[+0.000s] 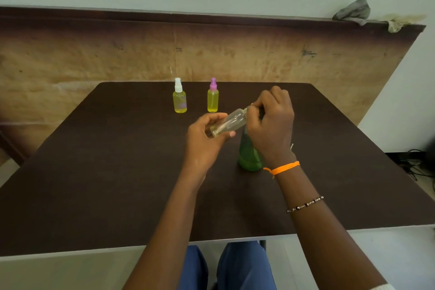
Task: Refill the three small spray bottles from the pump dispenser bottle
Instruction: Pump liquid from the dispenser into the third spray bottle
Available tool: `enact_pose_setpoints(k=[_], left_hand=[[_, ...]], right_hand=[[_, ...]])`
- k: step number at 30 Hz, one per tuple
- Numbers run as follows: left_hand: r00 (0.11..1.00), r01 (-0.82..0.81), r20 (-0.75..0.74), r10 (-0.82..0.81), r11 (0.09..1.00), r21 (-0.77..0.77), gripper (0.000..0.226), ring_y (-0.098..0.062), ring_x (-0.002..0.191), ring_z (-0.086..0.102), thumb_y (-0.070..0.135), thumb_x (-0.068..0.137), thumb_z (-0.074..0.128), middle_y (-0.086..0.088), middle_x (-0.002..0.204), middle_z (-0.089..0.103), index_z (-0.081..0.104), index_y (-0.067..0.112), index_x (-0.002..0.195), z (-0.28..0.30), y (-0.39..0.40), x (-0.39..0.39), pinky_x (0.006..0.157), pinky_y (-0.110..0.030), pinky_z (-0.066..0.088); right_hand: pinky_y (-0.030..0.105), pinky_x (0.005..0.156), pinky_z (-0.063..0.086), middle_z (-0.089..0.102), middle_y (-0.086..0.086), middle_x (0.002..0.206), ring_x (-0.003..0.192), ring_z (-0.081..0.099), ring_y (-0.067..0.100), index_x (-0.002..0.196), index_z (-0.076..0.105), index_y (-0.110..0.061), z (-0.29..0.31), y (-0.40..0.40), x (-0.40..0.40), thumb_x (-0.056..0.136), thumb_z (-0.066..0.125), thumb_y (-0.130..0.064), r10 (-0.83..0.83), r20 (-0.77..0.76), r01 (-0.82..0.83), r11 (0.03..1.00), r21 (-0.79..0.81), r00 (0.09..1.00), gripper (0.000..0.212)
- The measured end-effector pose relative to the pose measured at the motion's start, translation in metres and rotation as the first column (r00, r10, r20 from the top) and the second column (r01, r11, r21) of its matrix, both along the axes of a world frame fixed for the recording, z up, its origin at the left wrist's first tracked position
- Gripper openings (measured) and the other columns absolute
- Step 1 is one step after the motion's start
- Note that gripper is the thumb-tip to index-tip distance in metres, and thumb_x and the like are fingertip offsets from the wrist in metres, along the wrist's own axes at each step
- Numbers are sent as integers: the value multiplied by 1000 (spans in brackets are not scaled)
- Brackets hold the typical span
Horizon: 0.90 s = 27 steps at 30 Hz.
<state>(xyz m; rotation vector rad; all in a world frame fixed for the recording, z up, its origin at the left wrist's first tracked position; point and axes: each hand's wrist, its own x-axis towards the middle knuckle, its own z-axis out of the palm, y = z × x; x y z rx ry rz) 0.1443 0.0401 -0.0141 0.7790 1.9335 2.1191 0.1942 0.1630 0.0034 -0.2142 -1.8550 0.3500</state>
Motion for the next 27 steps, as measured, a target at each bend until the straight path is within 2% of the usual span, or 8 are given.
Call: enact_pose_setpoints(k=[8, 14, 19, 22, 27], left_hand=[[1000, -9, 15, 9, 1000, -4, 41, -8, 97, 65, -4, 70, 75, 3, 101, 68, 63, 26, 95, -4, 1, -1, 80, -21, 53], [1000, -7, 0, 7, 1000, 12, 40, -10, 97, 65, -3, 70, 75, 1, 101, 69, 63, 27, 94, 0, 2, -1, 81, -23, 53], [999, -36, 3, 37, 999, -12, 40, -9, 95, 65, -4, 68, 75, 0, 101, 69, 65, 18, 100, -3, 3, -1, 75, -17, 52], [999, -35, 11, 35, 999, -7, 40, -5, 92, 64, -5, 69, 75, 3, 98, 68, 65, 18, 100, -2, 3, 0, 72, -13, 51], [999, -35, 2, 35, 999, 6, 40, -10, 96, 66, -4, 69, 76, 1, 101, 69, 66, 21, 99, -1, 3, -2, 83, -24, 53]], right_hand=[[25, 64, 28, 46, 15, 71, 71, 34, 21, 67, 51, -1, -17, 1, 0, 69, 51, -7, -22, -13, 23, 997, 77, 1000, 6], [24, 60, 29, 45, 9, 69, 68, 38, 21, 63, 50, -3, 1, 1, 2, 72, 46, -10, 42, 1, -42, 999, -12, 999, 12], [37, 56, 34, 45, 16, 69, 66, 38, 28, 64, 51, 0, -16, 2, 3, 70, 46, 0, -10, -26, 12, 997, 72, 1000, 7], [37, 57, 35, 46, 16, 70, 68, 37, 25, 67, 53, 1, -17, 1, 3, 70, 44, -1, -17, -16, 18, 997, 74, 1000, 9], [34, 59, 40, 54, 12, 77, 71, 47, 24, 81, 59, 2, -6, 0, 7, 70, 41, -5, 42, -30, -42, 999, 1, 999, 22]])
